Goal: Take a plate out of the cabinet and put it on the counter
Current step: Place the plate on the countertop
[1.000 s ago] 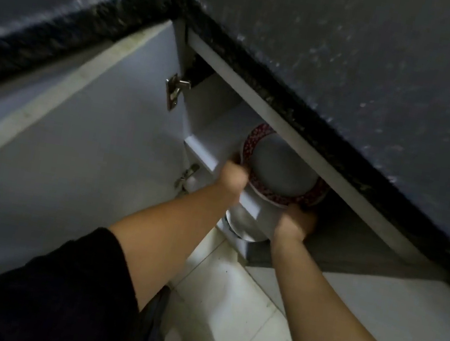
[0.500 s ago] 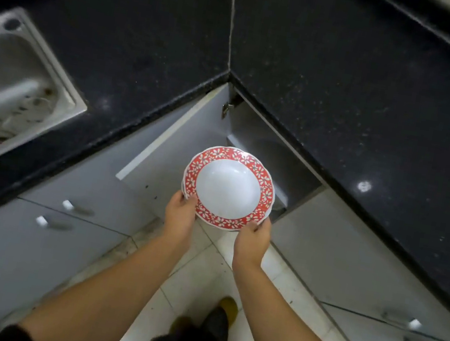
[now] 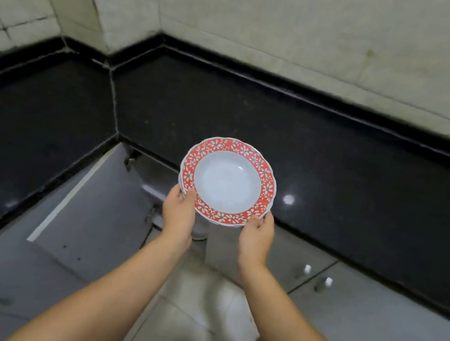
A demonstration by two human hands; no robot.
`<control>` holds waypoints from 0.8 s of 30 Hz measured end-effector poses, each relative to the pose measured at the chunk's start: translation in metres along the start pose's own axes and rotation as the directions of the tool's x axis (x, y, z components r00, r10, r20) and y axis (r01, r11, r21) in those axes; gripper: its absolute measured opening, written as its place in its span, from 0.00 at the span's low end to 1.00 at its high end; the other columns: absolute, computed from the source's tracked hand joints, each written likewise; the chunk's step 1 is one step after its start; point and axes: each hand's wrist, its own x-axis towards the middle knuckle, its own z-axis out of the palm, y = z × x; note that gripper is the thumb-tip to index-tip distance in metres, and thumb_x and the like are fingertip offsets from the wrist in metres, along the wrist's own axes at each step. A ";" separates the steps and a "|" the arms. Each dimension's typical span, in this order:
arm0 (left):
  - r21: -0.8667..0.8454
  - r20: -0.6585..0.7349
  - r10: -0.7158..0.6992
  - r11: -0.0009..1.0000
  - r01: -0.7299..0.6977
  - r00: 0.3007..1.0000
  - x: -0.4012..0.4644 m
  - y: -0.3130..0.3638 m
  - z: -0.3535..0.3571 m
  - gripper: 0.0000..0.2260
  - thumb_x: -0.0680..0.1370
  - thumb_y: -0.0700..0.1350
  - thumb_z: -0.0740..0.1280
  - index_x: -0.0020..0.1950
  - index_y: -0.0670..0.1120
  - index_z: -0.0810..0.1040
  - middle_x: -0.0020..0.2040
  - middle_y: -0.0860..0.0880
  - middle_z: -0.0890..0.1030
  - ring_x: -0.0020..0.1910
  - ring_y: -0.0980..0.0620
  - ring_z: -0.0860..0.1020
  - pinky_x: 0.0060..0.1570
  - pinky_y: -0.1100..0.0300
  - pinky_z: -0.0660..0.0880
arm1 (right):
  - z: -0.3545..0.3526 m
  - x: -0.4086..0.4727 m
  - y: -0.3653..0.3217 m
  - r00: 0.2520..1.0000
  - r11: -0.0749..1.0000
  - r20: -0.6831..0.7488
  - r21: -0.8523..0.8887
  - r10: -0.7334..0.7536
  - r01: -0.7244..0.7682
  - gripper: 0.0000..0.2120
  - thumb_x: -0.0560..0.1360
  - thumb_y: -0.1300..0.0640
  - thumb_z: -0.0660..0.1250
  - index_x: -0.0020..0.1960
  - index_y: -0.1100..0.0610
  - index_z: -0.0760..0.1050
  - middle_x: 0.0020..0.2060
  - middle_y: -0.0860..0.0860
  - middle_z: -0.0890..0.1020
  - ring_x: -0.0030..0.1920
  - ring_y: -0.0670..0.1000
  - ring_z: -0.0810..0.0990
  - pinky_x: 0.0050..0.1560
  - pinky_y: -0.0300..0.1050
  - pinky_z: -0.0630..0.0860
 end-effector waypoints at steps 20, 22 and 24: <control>0.093 0.387 -0.326 0.944 0.315 0.863 -0.050 -0.124 0.468 0.08 0.76 0.38 0.64 0.52 0.46 0.79 0.55 0.44 0.83 0.56 0.45 0.81 0.61 0.48 0.77 | -0.327 0.330 -0.053 0.935 0.995 -0.349 -0.046 0.065 -0.086 0.18 0.79 0.63 0.54 0.67 0.55 0.71 0.58 0.53 0.80 0.56 0.50 0.77 0.52 0.40 0.71; 0.100 0.376 -0.334 0.942 0.320 0.864 -0.046 -0.132 0.481 0.10 0.76 0.39 0.64 0.55 0.45 0.79 0.55 0.44 0.83 0.56 0.46 0.81 0.60 0.49 0.77 | -0.332 0.346 -0.053 0.932 0.994 -0.358 -0.062 0.061 -0.089 0.18 0.79 0.62 0.54 0.67 0.55 0.71 0.58 0.53 0.80 0.53 0.47 0.76 0.50 0.39 0.70; 0.099 0.365 -0.345 0.938 0.332 0.865 -0.044 -0.139 0.488 0.11 0.76 0.40 0.65 0.57 0.44 0.79 0.53 0.47 0.84 0.55 0.47 0.81 0.57 0.51 0.78 | -0.335 0.355 -0.052 0.928 0.991 -0.365 -0.081 0.070 -0.106 0.18 0.80 0.61 0.54 0.68 0.54 0.69 0.59 0.52 0.79 0.52 0.46 0.75 0.50 0.39 0.70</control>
